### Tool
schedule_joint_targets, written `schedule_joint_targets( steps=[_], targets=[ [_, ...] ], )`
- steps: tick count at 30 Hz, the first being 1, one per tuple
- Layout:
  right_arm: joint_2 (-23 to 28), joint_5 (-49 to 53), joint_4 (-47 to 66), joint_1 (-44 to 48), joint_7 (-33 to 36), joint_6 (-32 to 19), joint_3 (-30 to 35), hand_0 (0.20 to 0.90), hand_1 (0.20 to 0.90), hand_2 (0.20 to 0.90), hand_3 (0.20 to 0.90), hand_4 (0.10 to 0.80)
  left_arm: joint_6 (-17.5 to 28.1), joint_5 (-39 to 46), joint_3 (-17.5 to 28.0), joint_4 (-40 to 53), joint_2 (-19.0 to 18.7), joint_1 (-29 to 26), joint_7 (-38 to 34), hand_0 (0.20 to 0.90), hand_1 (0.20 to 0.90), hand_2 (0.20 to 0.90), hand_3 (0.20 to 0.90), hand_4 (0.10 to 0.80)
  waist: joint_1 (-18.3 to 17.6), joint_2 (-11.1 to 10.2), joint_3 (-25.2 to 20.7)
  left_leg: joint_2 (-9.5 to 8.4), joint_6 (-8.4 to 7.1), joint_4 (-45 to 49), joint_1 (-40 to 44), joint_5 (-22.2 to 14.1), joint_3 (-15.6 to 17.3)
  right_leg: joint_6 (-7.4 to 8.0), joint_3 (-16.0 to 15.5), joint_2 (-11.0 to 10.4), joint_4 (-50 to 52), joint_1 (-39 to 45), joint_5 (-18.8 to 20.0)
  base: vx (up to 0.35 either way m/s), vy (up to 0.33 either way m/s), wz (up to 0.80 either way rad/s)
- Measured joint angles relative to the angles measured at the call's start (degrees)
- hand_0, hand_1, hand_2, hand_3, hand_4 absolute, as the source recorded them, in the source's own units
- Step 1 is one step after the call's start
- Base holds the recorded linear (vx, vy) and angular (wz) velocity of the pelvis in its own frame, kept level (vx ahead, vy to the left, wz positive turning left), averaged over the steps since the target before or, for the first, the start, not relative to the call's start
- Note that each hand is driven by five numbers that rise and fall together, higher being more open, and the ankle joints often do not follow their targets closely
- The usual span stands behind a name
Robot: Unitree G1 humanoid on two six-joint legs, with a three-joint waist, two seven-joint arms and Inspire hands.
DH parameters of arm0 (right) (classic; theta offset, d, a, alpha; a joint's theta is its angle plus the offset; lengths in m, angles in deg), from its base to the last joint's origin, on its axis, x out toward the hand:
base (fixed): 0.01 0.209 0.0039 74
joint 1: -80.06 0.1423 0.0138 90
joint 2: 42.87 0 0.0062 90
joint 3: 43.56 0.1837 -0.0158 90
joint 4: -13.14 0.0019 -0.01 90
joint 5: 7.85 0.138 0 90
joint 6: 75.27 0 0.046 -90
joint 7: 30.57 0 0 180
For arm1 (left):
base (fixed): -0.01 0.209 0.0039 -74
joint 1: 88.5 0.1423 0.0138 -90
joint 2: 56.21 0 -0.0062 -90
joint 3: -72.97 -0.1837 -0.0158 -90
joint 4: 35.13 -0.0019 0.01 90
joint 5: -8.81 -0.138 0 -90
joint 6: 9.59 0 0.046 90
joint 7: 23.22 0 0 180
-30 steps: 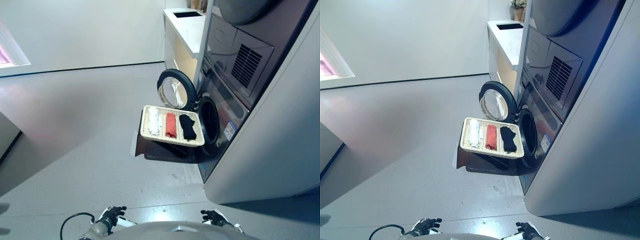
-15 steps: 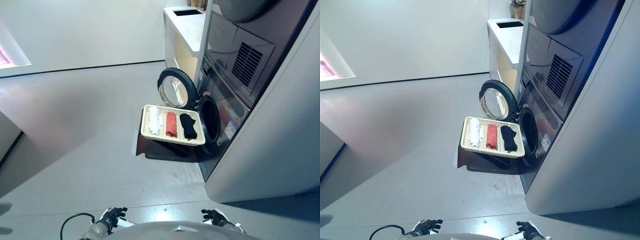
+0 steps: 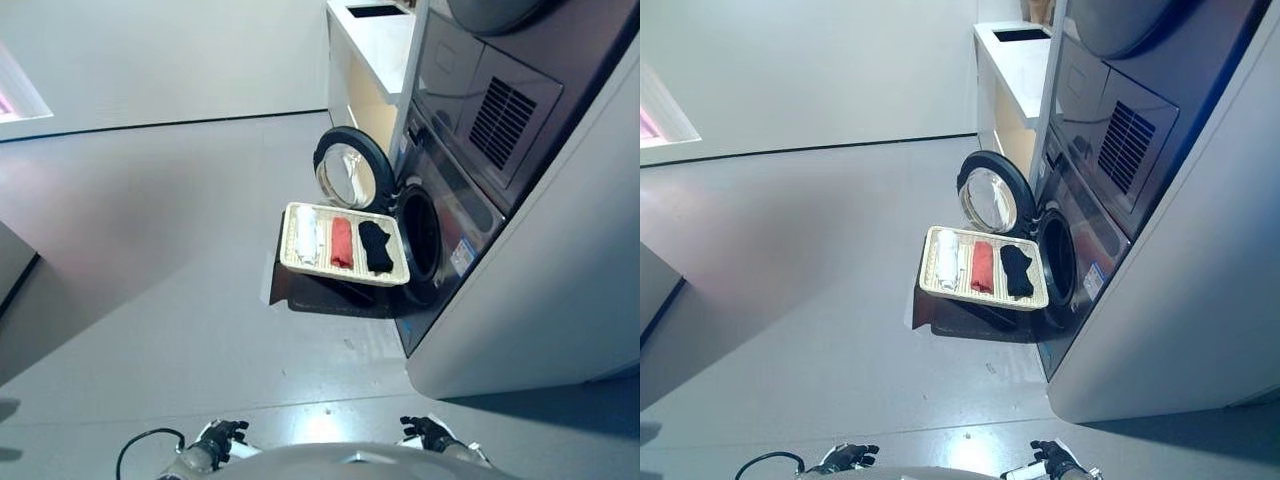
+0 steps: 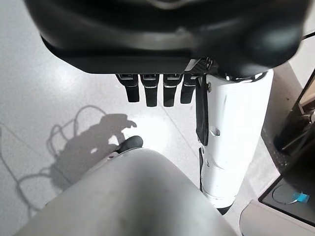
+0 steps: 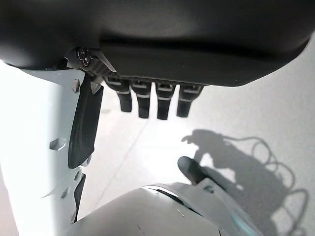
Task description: Pick up the clothes and place them into the washing machine
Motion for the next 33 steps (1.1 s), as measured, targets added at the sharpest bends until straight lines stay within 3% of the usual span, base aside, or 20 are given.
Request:
schedule_joint_targets(
  steps=[3,8,9,11,13,14,17,18,20,21,22,23,26,30,32,33],
  targets=[
    [0.1,0.1,-0.1,0.8,0.0,0.1,0.4,0.9,0.9,0.9,0.9,0.8,0.0,0.7,0.0,0.0,0.0,-1.4,0.0,0.9,0.9,0.9,0.9,0.8,1.0,-0.7,0.8,-0.16,0.66,0.0,-0.8,0.1,0.1,0.74,0.1,-0.3,4.5,-3.0,-1.0,0.047,0.123,-0.1],
    [0.0,0.9,1.3,5.2,0.0,-0.6,1.5,0.9,0.9,0.9,0.9,0.8,-0.1,0.9,0.0,-0.1,-0.9,-4.7,0.0,0.9,0.9,0.9,0.9,0.8,-0.2,-1.5,5.9,-0.15,3.37,-0.3,0.9,-0.7,-1.6,3.12,0.9,-2.0,29.2,-14.7,-4.2,0.183,0.055,-0.09],
    [-0.5,1.4,1.9,5.0,-0.1,-0.8,1.9,0.9,0.9,0.9,0.9,0.8,-0.1,0.9,-0.1,-0.2,-1.5,-4.9,-0.1,0.9,0.9,0.9,0.9,0.8,-0.7,-2.8,5.9,-0.9,4.2,0.0,1.1,-1.2,-3.4,3.44,2.0,-2.3,30.2,-17.5,-5.0,0.445,-0.085,0.07],
    [-0.7,2.3,2.0,5.7,-0.1,-0.9,2.2,0.9,0.9,0.9,0.9,0.8,-0.1,0.8,0.0,-0.3,-1.6,-5.1,-0.1,0.9,0.9,0.9,0.9,0.8,-1.5,-3.1,6.1,-1.24,4.51,-0.1,1.0,-1.3,-4.2,3.96,1.4,-2.8,23.9,-18.7,-4.4,0.421,-0.119,0.18],
    [-1.0,2.7,2.4,5.3,0.0,-0.7,3.7,0.9,0.9,0.9,0.9,0.8,0.0,0.8,-0.1,-0.9,-1.3,-5.4,-0.3,0.9,0.9,0.9,0.9,0.8,-3.6,-3.3,6.4,-2.41,5.13,0.0,1.2,-1.7,-6.1,6.72,0.4,-5.5,10.5,-18.8,0.3,0.36,-0.114,0.48],
    [-1.0,2.7,2.4,5.3,0.1,-0.7,4.8,0.9,0.9,0.9,0.9,0.8,0.0,0.8,0.0,-1.6,-1.1,-5.5,-0.4,0.9,0.9,0.9,0.9,0.8,-4.2,-3.2,6.4,-2.84,5.29,0.1,1.4,-2.0,-6.7,7.23,-1.6,-7.0,5.5,-19.2,3.0,0.234,-0.074,0.36],
    [-0.9,2.8,2.4,5.6,0.0,-0.7,6.6,0.9,0.9,0.9,0.9,0.8,0.0,0.9,0.1,-2.3,-1.1,-4.6,-0.9,0.9,0.9,0.9,0.9,0.8,-5.1,-3.0,6.6,-2.6,3.81,0.0,3.4,-4.1,-7.8,7.55,-5.8,-8.0,-0.1,-19.7,8.1,0.333,-0.167,0.22],
    [-1.0,2.7,2.4,5.1,0.0,-0.7,6.6,0.9,0.9,0.9,0.9,0.8,0.0,0.8,0.3,-2.5,-0.8,-3.5,-1.2,0.9,0.9,0.9,0.9,0.8,-5.1,-3.2,5.8,-2.36,2.9,-0.1,4.5,-5.7,-8.1,7.17,-6.8,-7.9,0.7,-19.0,8.3,0.469,-0.252,0.33],
    [-0.9,2.7,2.3,3.4,0.1,-0.6,6.9,0.9,0.9,0.9,0.9,0.8,0.0,0.8,0.7,-3.1,-0.2,-2.5,-1.3,0.9,0.9,0.9,0.9,0.8,-5.5,-2.2,3.5,-0.32,1.26,-0.3,5.4,-7.7,-10.6,4.01,-6.0,-6.3,2.7,-18.4,10.4,0.336,-0.187,0.65],
    [-0.4,2.8,2.3,2.4,0.0,-0.7,7.3,0.9,0.9,0.9,0.9,0.8,0.1,0.8,0.6,-3.0,0.7,-2.3,-1.2,0.9,0.9,0.9,0.9,0.8,-6.5,0.2,2.3,2.84,-0.35,-0.3,5.8,-8.3,-11.8,2.99,-4.8,-3.2,3.5,-17.3,10.3,0.347,-0.218,1.13],
    [-0.2,2.2,1.7,2.7,0.0,-0.3,7.1,0.9,0.9,0.9,0.9,0.8,0.4,0.9,0.5,-3.1,1.6,-2.0,-1.0,0.9,0.9,0.9,0.9,0.8,-6.5,1.8,2.0,4.98,-2.16,0.5,7.0,-7.5,-12.1,0.08,-2.4,-0.2,3.4,-14.7,9.0,0.451,-0.297,1.19],
    [-0.1,1.7,1.1,2.6,0.1,-0.2,6.1,0.9,0.9,0.9,0.9,0.8,1.1,0.9,0.3,-2.8,1.9,-2.1,-0.9,0.9,0.9,0.9,0.9,0.8,-6.0,2.0,1.3,5.77,-3.55,1.5,7.7,-6.6,-11.9,-1.83,-1.7,0.9,3.7,-13.2,8.6,0.28,-0.197,0.76],
    [0.6,-0.1,1.3,3.6,0.4,-0.4,3.6,0.9,0.9,0.9,0.9,0.8,2.0,1.0,-0.1,-2.9,2.0,-1.9,-0.8,0.9,0.9,0.9,0.9,0.8,-3.8,1.8,0.2,6.74,-6.88,6.7,6.6,-4.4,-11.1,-3.35,-1.7,2.1,3.5,-11.1,5.7,0.33,-0.242,-0.03],
    [1.3,0.0,1.9,3.2,0.6,-0.1,2.1,0.9,0.9,0.9,0.9,0.8,1.9,1.3,-0.2,-2.5,2.3,-3.2,-0.7,0.9,0.9,0.9,0.9,0.8,-3.6,1.0,0.5,6.15,-9.2,22.6,1.3,-4.6,-11.7,-5.08,-1.6,3.7,2.4,-7.6,3.9,0.299,-0.276,-0.17],
    [1.4,0.1,1.6,2.9,0.6,0.3,1.2,0.9,0.9,0.9,0.9,0.8,2.2,2.0,0.1,-1.7,2.6,-3.6,-1.0,0.9,0.9,0.9,0.9,0.8,-3.5,-0.3,0.9,5.59,-12.64,32.8,-2.3,-0.5,-13.2,-6.82,-1.5,4.3,3.6,-6.1,2.7,0.262,-0.269,-0.42],
    [1.4,0.1,1.5,3.1,0.9,0.4,0.5,0.9,0.9,0.9,0.9,0.8,2.3,2.2,0.1,-1.6,2.7,-3.9,-1.0,0.9,0.9,0.9,0.9,0.8,-3.4,-0.8,1.3,4.94,-13.09,34.9,-2.7,1.4,-13.7,-7.45,-1.3,4.2,3.6,-5.4,2.2,0.339,-0.263,-0.32]
  ],
)
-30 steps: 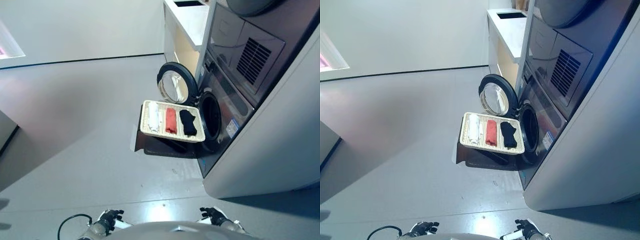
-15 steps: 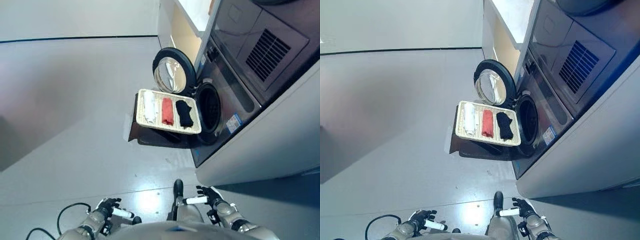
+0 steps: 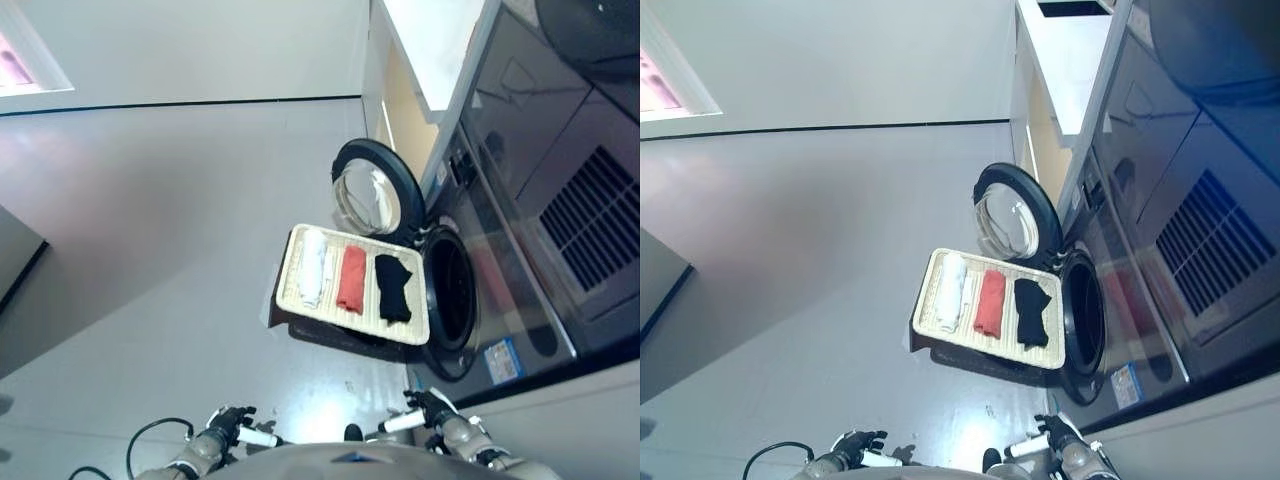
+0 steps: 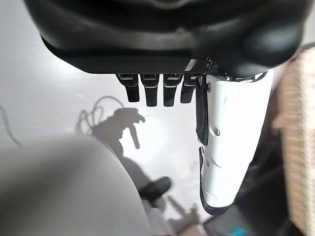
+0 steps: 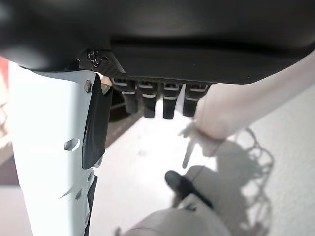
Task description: Pick up the clothes and place them into the washing machine
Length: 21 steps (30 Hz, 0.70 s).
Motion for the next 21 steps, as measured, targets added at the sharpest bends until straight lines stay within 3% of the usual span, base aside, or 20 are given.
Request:
schedule_joint_targets(
  steps=[1,2,4,8,9,10,12,15,17,18,20,21],
  targets=[
    [-0.1,0.1,0.0,-0.2,0.2,0.2,-0.5,0.9,0.9,0.9,0.9,0.8,-0.1,0.8,-0.8,1.1,-0.1,-1.1,-0.3,0.9,0.9,0.9,0.9,0.8,0.3,-2.1,1.2,-1.0,0.39,6.9,-3.5,7.2,2.1,-0.9,0.5,-1.2,-0.1,1.6,-1.0,0.263,-0.126,-0.25],
    [-1.0,0.2,0.0,0.2,0.2,0.4,-1.5,0.9,0.9,0.9,0.9,0.8,0.2,0.9,-0.1,2.4,-0.2,-1.7,-0.2,0.9,0.9,0.9,0.9,0.8,1.0,-3.5,2.2,-1.01,1.18,9.7,-5.7,6.3,5.1,-1.08,1.9,-2.1,-1.0,3.2,-1.3,0.275,-0.122,-0.15],
    [-2.2,0.1,-0.8,0.5,0.6,0.6,-1.6,0.9,0.9,0.9,0.9,0.8,0.4,1.0,-0.1,3.8,-0.2,-2.8,-0.4,0.9,0.9,0.9,0.9,0.8,1.6,-5.1,3.3,0.4,4.25,7.9,-8.1,3.3,9.7,-1.0,2.5,-2.9,-2.3,4.8,-1.4,0.204,-0.015,-0.09],
    [-2.0,0.2,-1.6,1.0,0.8,0.5,-1.5,0.9,0.9,0.9,0.9,0.8,0.8,0.9,-0.1,4.1,-0.1,-2.6,-0.4,0.9,0.9,0.9,0.9,0.8,3.0,-3.7,5.3,2.19,4.58,-4.0,-11.9,3.0,10.3,-0.79,3.7,-1.9,-4.6,7.9,-1.9,0.289,0.043,-0.3],
    [-1.5,0.2,-2.0,0.9,1.2,0.5,-1.4,0.9,0.9,0.9,0.9,0.8,0.7,0.9,0.0,3.7,0.0,-2.4,-0.5,0.9,0.9,0.9,0.9,0.8,3.0,-2.5,4.9,2.22,4.36,-15.0,-11.7,3.2,9.1,-1.03,4.5,-1.2,-4.6,7.9,-2.9,0.297,0.052,-0.09],
    [-1.1,0.3,-2.1,0.9,1.4,0.5,-1.4,0.9,0.9,0.9,0.9,0.8,0.7,0.8,-0.1,3.7,0.0,-2.3,-0.5,0.9,0.9,0.9,0.9,0.8,3.3,-1.9,4.9,2.24,4.26,-20.4,-11.7,3.6,8.7,-0.93,4.7,-0.8,-4.6,7.9,-3.0,0.287,0.052,-0.14],
    [0.0,0.6,-2.9,1.0,1.5,0.5,-1.4,0.9,0.9,0.9,0.9,0.8,0.5,1.2,0.5,3.7,0.0,-3.2,-0.6,0.9,0.9,0.9,0.9,0.8,5.5,-0.2,6.2,1.75,4.01,-31.6,-11.5,5.8,6.9,0.04,6.2,-0.2,-4.6,9.7,-3.3,0.258,0.049,-0.48],
    [0.6,0.6,-3.4,0.1,1.6,0.4,-1.5,0.9,0.9,0.9,0.9,0.8,0.3,1.1,1.6,3.0,-0.3,-2.9,-1.1,0.9,0.9,0.9,0.9,0.8,6.2,1.1,5.7,0.66,3.52,-33.1,-12.0,6.5,5.3,2.17,8.4,-0.5,-4.6,12.1,-4.7,0.231,0.074,-0.63],
    [1.8,0.6,-4.0,-1.4,1.6,0.2,-1.5,0.9,0.9,0.9,0.9,0.8,0.3,0.8,1.5,2.7,0.1,-1.3,-1.6,0.9,0.9,0.9,0.9,0.8,6.0,3.6,3.8,0.62,5.8,-30.8,-11.3,4.4,6.1,4.99,10.4,-0.2,-4.6,13.3,-6.8,0.207,0.125,-0.68],
    [2.1,1.1,-4.4,-1.9,1.6,0.3,-1.3,0.9,0.9,0.9,0.9,0.8,0.1,1.1,1.7,2.8,0.3,-0.5,-1.4,0.9,0.9,0.9,0.9,0.8,5.7,4.2,3.4,0.4,8.5,-32.3,-9.7,8.7,5.6,6.17,11.6,-0.6,-4.6,14.0,-7.6,0.226,0.168,-0.67],
    [0.9,1.3,-4.9,-2.1,1.5,0.3,-1.2,0.9,0.9,0.9,0.9,0.8,0.2,0.8,1.6,2.8,-1.4,0.1,-1.7,0.9,0.9,0.9,0.9,0.8,5.8,1.6,2.9,-2.21,10.07,-34.7,-6.9,10.2,6.7,8.03,12.8,-3.6,-3.6,13.7,-8.6,0.228,0.168,-0.57],
    [0.1,1.2,-4.9,-2.1,1.5,0.1,-1.2,0.9,0.9,0.9,0.9,0.8,0.1,0.8,1.7,2.7,-2.7,-0.6,-1.6,0.9,0.9,0.9,0.9,0.8,5.6,-0.3,2.8,-4.07,10.81,-34.9,-6.6,9.2,6.7,8.85,12.3,-5.5,-4.0,13.9,-8.9,0.223,0.167,-0.3]
  ],
)
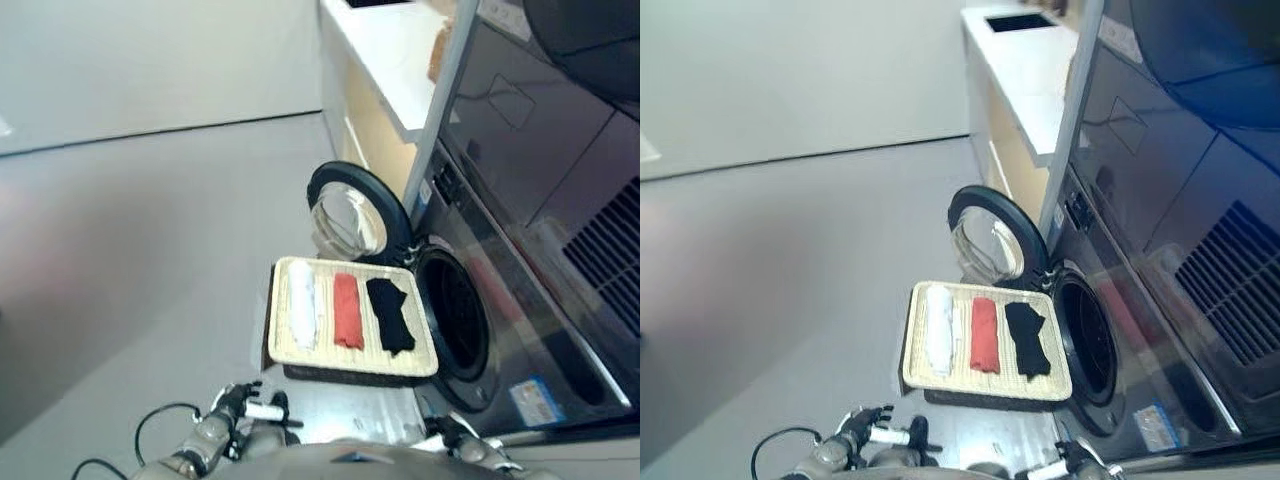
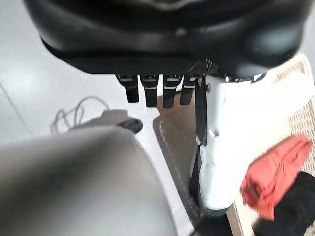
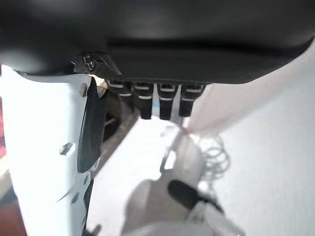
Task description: Pick up the clothes and place them into the washing machine
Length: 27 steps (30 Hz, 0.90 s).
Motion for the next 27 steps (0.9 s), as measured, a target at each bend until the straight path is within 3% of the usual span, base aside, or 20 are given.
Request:
schedule_joint_targets(
  steps=[3,7,9,10,11,13,14,15,18,19,20,21,22,23,25,27],
  targets=[
    [-0.9,0.0,-0.7,0.1,0.0,0.3,0.5,0.9,0.9,0.9,0.9,0.8,0.1,0.0,-0.1,0.0,-0.4,-0.2,0.1,0.9,0.9,0.9,0.9,0.8,0.4,-1.8,0.0,-3.47,1.94,0.0,0.9,-0.9,0.4,2.0,-0.2,-3.7,0.1,0.8,-0.2,0.265,0.197,-0.01],
    [-1.2,0.0,-0.5,1.5,-0.1,0.2,1.0,0.9,0.9,0.9,0.9,0.8,-0.1,0.0,-0.2,-0.2,-0.7,0.4,0.1,0.9,0.9,0.9,0.9,0.8,0.7,-1.9,-0.4,-4.79,2.73,0.0,2.4,-2.7,2.1,3.24,0.2,-5.3,3.1,0.2,-1.6,0.212,0.197,-0.16],
    [-0.8,0.0,-0.5,2.0,-0.1,0.2,1.0,0.9,0.9,0.9,0.9,0.8,-0.2,0.0,-0.7,-0.8,0.1,0.7,0.2,0.9,0.9,0.9,0.9,0.8,0.6,-0.3,-1.1,-3.89,3.0,0.0,2.6,-3.3,2.5,3.83,0.9,-4.4,9.0,-2.7,-2.3,0.114,0.181,-0.26],
    [-0.6,0.0,-0.4,2.5,-0.1,0.3,0.9,0.9,0.9,0.9,0.9,0.8,-0.1,0.0,-1.1,-0.6,0.7,0.8,0.2,0.9,0.9,0.9,0.9,0.8,0.5,1.5,-0.9,-2.62,3.26,0.3,2.6,-3.4,2.3,4.43,1.7,-2.8,17.8,-7.4,-2.8,0.066,0.207,-0.16],
    [-0.7,0.6,-0.1,2.6,0.0,0.2,1.0,0.9,0.9,0.9,0.9,0.8,0.0,0.0,-2.1,-0.6,0.6,0.6,0.1,0.9,0.9,0.9,0.9,0.8,0.2,2.0,-0.7,-2.49,3.64,0.9,2.6,-3.7,2.3,4.47,2.3,-1.8,25.2,-10.8,-3.0,0.03,0.137,-0.09],
    [-0.6,1.6,2.4,2.7,0.0,-0.4,1.0,0.9,0.9,0.9,0.9,0.8,0.1,-0.1,-3.0,-0.6,0.1,0.3,0.1,0.9,0.9,0.9,0.9,0.8,-0.4,1.7,0.0,-2.54,4.32,1.6,2.6,-4.3,2.0,4.66,3.1,-1.3,37.0,-17.0,-1.8,0.083,0.118,-0.05],
    [-0.6,1.4,3.3,3.1,0.0,-1.2,0.8,0.9,0.9,0.9,0.9,0.8,0.1,0.0,-2.9,-0.6,-0.2,0.1,0.0,0.9,0.9,0.9,0.9,0.8,-0.2,1.4,0.1,-2.75,4.82,0.5,2.8,-4.4,1.7,3.72,2.9,-1.5,41.7,-20.3,-1.5,0.261,0.089,-0.12],
    [-0.9,1.1,3.9,3.8,0.0,-1.4,0.2,0.9,0.9,0.9,0.9,0.8,0.1,-0.1,-2.9,-0.6,-0.7,-0.3,0.0,0.9,0.9,0.9,0.9,0.8,-0.2,0.9,0.6,-2.75,5.58,-0.3,2.9,-4.1,0.8,2.1,1.9,-1.6,42.2,-22.5,-2.8,0.287,-0.007,-0.05],
    [-1.2,0.9,4.2,5.2,0.0,-1.5,0.2,0.9,0.9,0.9,0.9,0.8,0.1,0.0,-2.1,-0.9,-1.5,-0.5,-0.3,0.9,0.9,0.9,0.9,0.8,0.2,0.6,3.0,-2.39,5.75,-0.3,2.1,-4.0,0.0,1.05,-5.6,-1.5,26.3,-23.1,-3.6,0.223,-0.112,0.1],
    [-1.2,0.9,3.8,5.0,0.0,-1.6,0.4,0.9,0.9,0.9,0.9,0.8,0.1,0.0,-1.6,-1.2,-1.2,0.4,-0.3,0.9,0.9,0.9,0.9,0.8,-0.1,0.2,2.9,-2.51,5.72,-0.4,1.2,-4.0,-0.3,0.79,-6.5,-0.9,21.0,-22.0,-2.4,0.127,-0.098,0.62],
    [-1.3,1.2,3.1,4.5,0.0,-2.0,1.0,0.9,0.9,0.9,0.9,0.8,0.2,0.0,-1.5,-1.6,-0.8,0.7,-0.7,0.9,0.9,0.9,0.9,0.8,-0.5,0.6,2.8,-2.63,5.57,-0.3,0.8,-4.1,-1.7,0.11,-5.4,0.4,19.6,-21.4,-1.3,0.093,-0.064,0.88],
    [-1.6,1.4,3.1,4.3,0.1,-1.9,1.8,0.9,0.9,0.9,0.9,0.8,0.4,0.0,-1.5,-1.5,-0.7,1.1,-0.6,0.9,0.9,0.9,0.9,0.8,-0.4,0.9,2.6,-2.66,4.25,-0.3,0.5,-5.1,-2.9,-0.51,-5.4,0.7,18.4,-21.1,-0.4,0.153,-0.12,0.91],
    [-1.7,1.2,3.1,4.2,0.3,-2.0,2.2,0.9,0.9,0.9,0.9,0.8,0.3,0.4,-0.7,-1.2,-0.5,1.2,-0.4,0.9,0.9,0.9,0.9,0.8,-0.6,0.2,2.7,-3.1,2.72,0.9,-0.2,-6.0,-2.9,-1.14,-6.4,0.0,16.5,-20.8,0.5,0.157,-0.116,0.66],
    [-1.4,0.7,3.0,4.0,0.5,-1.9,2.0,0.9,0.9,0.9,0.9,0.8,0.2,1.1,0.6,-1.2,-0.4,1.4,-0.4,0.9,0.9,0.9,0.9,0.8,0.5,-0.1,2.7,-3.44,2.55,4.7,-0.2,-6.5,-2.4,-1.67,-7.8,-1.1,14.8,-19.6,1.5,0.157,-0.116,0.54],
    [-0.2,0.4,2.8,3.2,0.5,-1.7,1.8,0.9,0.9,0.9,0.9,0.8,0.2,1.2,0.1,-1.2,0.1,2.7,-1.1,0.9,0.9,0.9,0.9,0.8,0.7,1.4,1.4,-1.81,1.26,5.5,4.1,-9.1,-2.6,-1.26,-9.2,-0.2,12.8,-17.3,2.1,0.116,-0.082,0.49],
    [0.0,1.0,1.9,2.1,1.0,-1.7,3.3,0.9,0.9,0.9,0.9,0.8,0.2,0.9,-0.7,-1.3,0.0,3.9,-0.8,0.9,0.9,0.9,0.9,0.8,0.5,1.8,-0.2,-0.86,1.65,2.1,5.3,-8.6,-2.0,-1.09,-9.4,-0.1,12.8,-17.1,2.2,0.12,-0.08,0.33]
  ],
)
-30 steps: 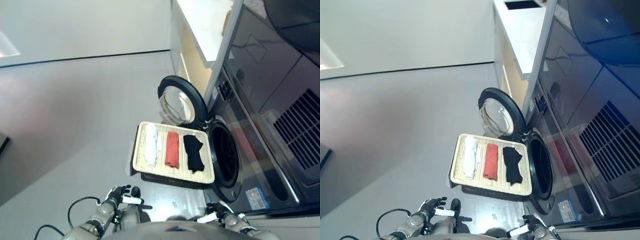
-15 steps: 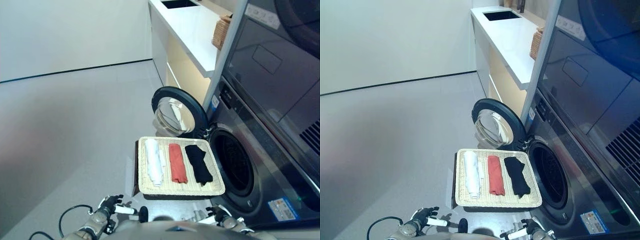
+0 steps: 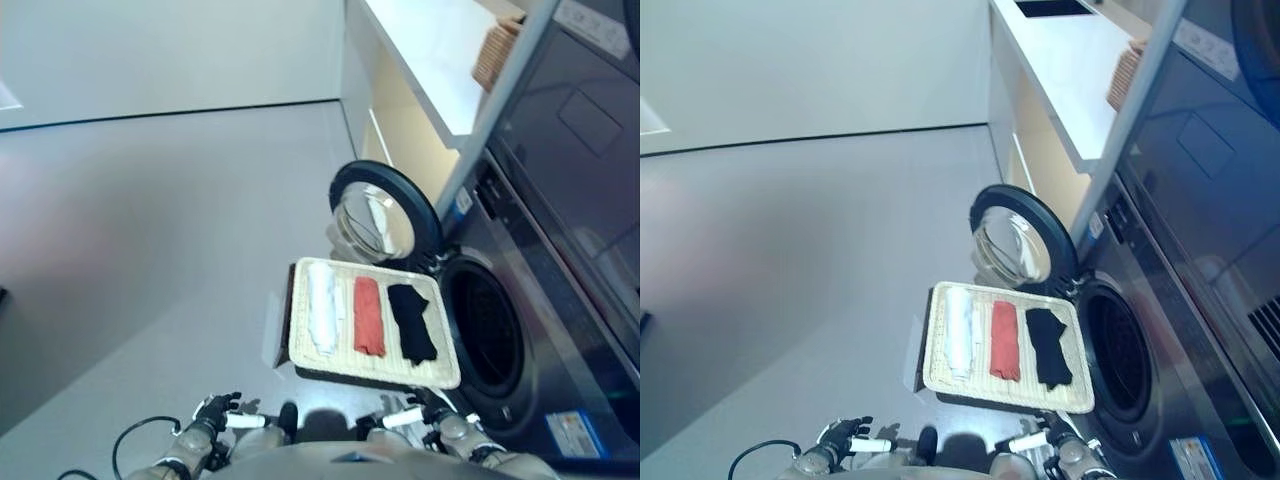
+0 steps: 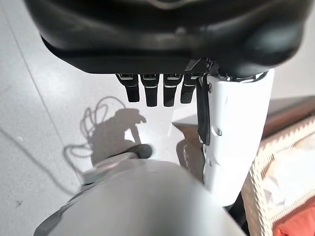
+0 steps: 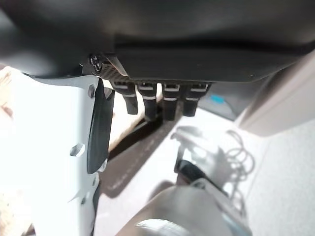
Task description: Pick up the clothes and place them into the washing machine
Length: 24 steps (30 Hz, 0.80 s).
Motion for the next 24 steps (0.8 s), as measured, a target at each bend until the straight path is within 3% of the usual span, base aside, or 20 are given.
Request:
schedule_joint_targets(
  steps=[7,13,19,24],
  targets=[
    [3.6,0.6,-0.4,2.2,2.6,1.1,2.1,0.9,0.9,0.9,0.9,0.8,0.1,-0.2,-0.2,1.9,-0.2,1.0,0.8,0.9,0.9,0.9,0.9,0.8,-0.2,1.0,-0.8,-0.01,0.01,-0.9,-1.1,0.6,-0.5,0.1,-1.4,0.4,-8.2,2.6,4.3,-0.097,0.001,0.02],
    [12.2,1.7,-1.5,19.9,7.2,2.2,0.9,0.9,0.9,0.9,0.9,0.8,1.9,2.5,-3.0,7.2,0.4,-4.2,-0.8,0.9,0.9,0.9,0.9,0.8,0.1,4.3,6.8,-0.27,0.05,0.7,-11.2,3.0,1.1,0.18,0.7,0.3,-7.4,-8.0,8.0,-0.256,0.048,-0.16],
    [14.1,2.2,-3.0,33.0,10.5,2.1,-1.9,0.9,0.9,0.9,0.9,0.8,2.5,7.5,-5.3,9.3,0.3,-8.0,-3.0,0.9,0.9,0.9,0.9,0.8,1.8,3.7,12.3,-0.96,-0.64,4.2,-21.2,2.8,2.7,-0.01,4.1,0.4,0.1,-21.2,6.8,-0.093,0.026,-0.21],
    [16.1,1.7,-3.8,38.5,11.8,2.5,-5.2,0.9,0.9,0.9,0.9,0.8,3.3,10.2,-6.1,11.5,0.2,-10.9,-4.0,0.9,0.9,0.9,0.9,0.8,2.6,3.3,16.2,-2.13,0.08,7.2,-26.9,2.7,3.3,0.26,5.7,-0.5,6.4,-28.8,5.6,-0.025,0.009,-0.03]
  ],
)
